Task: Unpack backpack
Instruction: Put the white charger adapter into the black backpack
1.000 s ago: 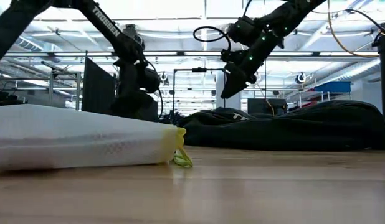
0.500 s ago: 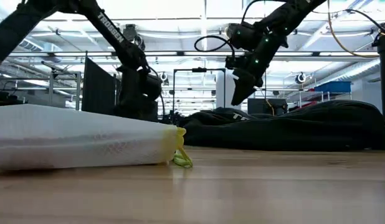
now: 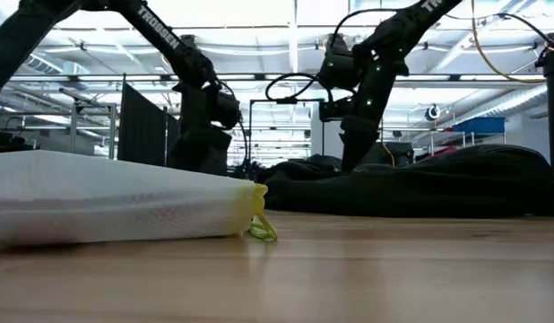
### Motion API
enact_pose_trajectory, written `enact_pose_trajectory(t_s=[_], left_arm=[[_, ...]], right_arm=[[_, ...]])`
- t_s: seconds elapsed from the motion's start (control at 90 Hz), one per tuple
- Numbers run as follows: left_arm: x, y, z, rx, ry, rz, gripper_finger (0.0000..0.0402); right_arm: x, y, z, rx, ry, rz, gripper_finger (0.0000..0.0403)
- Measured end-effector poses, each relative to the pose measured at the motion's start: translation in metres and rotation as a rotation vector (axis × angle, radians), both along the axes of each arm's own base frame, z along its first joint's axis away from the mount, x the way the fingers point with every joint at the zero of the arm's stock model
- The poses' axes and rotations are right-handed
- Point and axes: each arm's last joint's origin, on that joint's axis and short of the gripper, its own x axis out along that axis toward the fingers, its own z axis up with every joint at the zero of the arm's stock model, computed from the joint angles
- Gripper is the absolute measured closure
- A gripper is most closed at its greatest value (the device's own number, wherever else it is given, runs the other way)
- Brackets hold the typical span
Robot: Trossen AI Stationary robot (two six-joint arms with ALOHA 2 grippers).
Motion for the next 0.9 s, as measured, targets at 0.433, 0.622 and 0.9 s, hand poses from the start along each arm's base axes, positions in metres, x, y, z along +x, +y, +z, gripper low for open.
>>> enact_pose_trajectory(t_s=[0.433,0.622,0.9], left_arm=[[0.012,-0.012,0.003,0.004,-0.008,-0.073,0.0238],[0.019,-0.020,0.023,0.052,-0.058,-0.100,0.0238],[0.040,-0.042,0.092,0.204,-0.270,-0.144,0.0238]], right_arm=[[0.008,-0.012,-0.035,-0.088,0.122,-0.067,0.0268],[-0.005,-0.007,-0.001,-0.135,0.089,-0.054,0.0390],[-0.015,0.005,0.046,-0.145,0.002,-0.044,0.0402]])
